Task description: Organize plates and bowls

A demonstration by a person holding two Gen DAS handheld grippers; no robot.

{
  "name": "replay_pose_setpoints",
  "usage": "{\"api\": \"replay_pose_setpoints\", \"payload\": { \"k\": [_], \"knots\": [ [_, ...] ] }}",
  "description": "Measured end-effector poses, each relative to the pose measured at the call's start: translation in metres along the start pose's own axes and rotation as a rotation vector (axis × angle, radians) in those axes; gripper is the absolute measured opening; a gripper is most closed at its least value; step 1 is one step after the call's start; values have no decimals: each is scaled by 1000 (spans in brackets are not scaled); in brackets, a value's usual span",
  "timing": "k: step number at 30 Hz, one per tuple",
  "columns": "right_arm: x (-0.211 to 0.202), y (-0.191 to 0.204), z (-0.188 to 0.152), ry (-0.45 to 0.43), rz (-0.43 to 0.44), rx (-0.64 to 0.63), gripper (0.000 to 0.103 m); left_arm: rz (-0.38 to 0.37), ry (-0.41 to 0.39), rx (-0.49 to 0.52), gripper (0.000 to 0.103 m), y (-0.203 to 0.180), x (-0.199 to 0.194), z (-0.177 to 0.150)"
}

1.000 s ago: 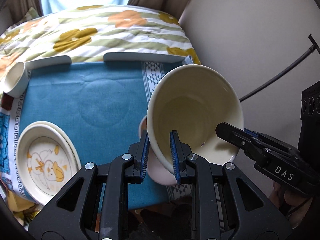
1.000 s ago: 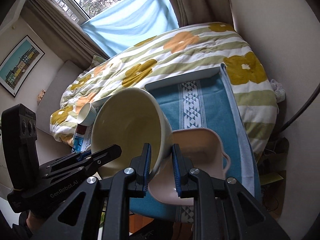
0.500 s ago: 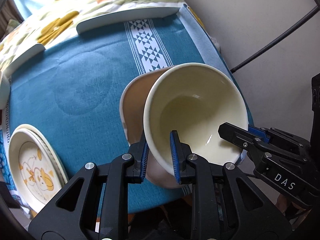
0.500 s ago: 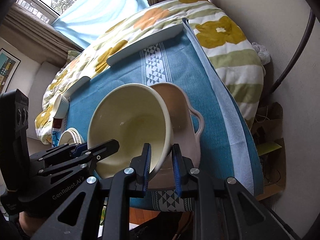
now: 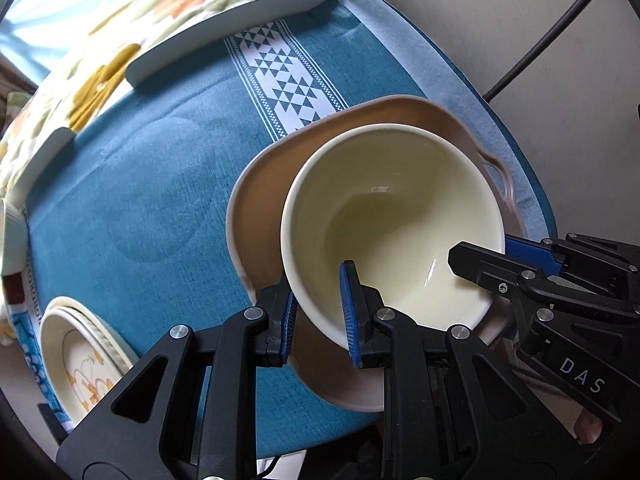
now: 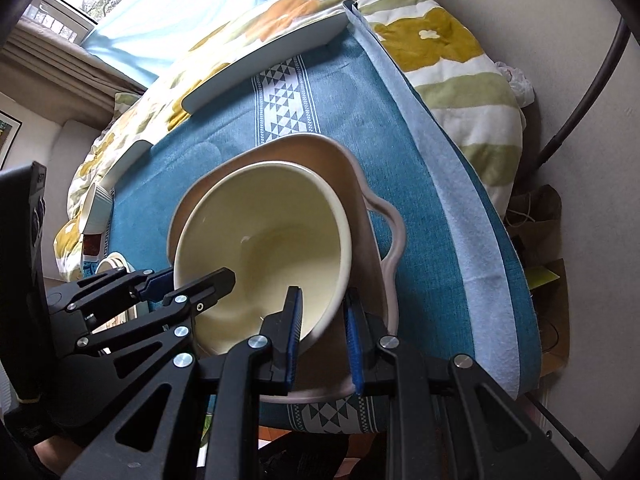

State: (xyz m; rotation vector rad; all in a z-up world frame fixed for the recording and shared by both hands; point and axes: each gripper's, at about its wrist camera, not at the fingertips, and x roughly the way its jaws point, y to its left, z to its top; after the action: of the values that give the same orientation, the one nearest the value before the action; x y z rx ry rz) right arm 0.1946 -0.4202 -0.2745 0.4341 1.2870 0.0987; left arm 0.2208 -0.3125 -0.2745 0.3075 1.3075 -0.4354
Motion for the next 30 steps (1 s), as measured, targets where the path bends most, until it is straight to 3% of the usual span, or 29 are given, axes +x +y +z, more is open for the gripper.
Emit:
{"api": "replay_pose_setpoints", "payload": {
  "k": [14,21,30],
  "knots": [
    [-5,0,1,-1,15,-15,19,82,-14,23,18,-5,-3,2],
    [-13,-1,1,-6,4,-23,19,83,-20,2,18,-3,-14,3],
    [-54,7,2,-93,33,-83,19,62,-146,-55,18,3,-70,-2]
  ]
}}
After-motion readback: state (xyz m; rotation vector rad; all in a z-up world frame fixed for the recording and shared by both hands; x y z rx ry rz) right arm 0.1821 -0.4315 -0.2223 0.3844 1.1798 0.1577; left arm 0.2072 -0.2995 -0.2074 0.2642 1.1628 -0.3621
